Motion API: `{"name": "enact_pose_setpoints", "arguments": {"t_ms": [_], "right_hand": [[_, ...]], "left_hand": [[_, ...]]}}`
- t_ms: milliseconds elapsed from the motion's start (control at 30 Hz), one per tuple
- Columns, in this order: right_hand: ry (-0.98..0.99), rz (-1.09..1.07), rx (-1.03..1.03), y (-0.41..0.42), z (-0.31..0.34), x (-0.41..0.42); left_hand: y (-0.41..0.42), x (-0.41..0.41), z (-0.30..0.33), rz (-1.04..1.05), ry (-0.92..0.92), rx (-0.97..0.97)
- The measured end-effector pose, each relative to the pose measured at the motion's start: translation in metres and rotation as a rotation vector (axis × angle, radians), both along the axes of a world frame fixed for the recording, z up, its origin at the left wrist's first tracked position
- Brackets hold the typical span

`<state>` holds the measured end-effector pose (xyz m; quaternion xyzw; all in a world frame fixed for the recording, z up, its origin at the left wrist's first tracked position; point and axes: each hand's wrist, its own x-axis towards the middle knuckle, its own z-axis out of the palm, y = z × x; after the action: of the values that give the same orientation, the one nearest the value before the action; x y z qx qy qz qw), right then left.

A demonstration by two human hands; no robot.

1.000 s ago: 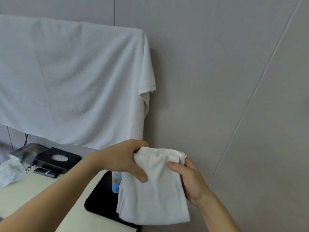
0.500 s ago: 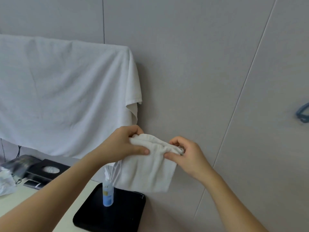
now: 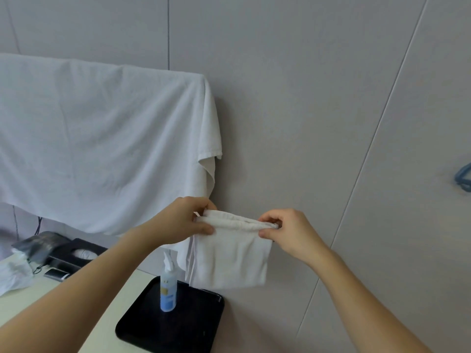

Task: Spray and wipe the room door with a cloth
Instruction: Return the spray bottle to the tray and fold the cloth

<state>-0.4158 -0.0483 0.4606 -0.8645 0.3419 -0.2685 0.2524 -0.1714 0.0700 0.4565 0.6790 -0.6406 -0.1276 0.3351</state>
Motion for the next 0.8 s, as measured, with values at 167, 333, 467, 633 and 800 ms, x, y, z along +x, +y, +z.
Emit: {"name": "enact_pose_setpoints", "arguments": {"t_ms": [167,333,467,633,800], "right_hand": [[0.039,0.001,0.01,0.008,-0.012,0.011],[0.068,-0.012,0.043,0.018,-0.028,0.025],[0.099,-0.027,0.07,0.028,-0.045,0.038],[0.147,-0.045,0.15,0.041,-0.083,0.055],[0.209,-0.087,0.179,0.053,-0.135,0.069]], "left_hand": [[0.009,0.011,-0.016,0.061,0.025,0.017],[0.018,0.023,-0.03,0.083,-0.02,0.07],[0.027,0.034,-0.046,0.08,-0.005,0.106],[0.037,0.05,-0.084,0.037,-0.012,0.185],[0.041,0.067,-0.139,-0.021,0.022,0.273]]}}
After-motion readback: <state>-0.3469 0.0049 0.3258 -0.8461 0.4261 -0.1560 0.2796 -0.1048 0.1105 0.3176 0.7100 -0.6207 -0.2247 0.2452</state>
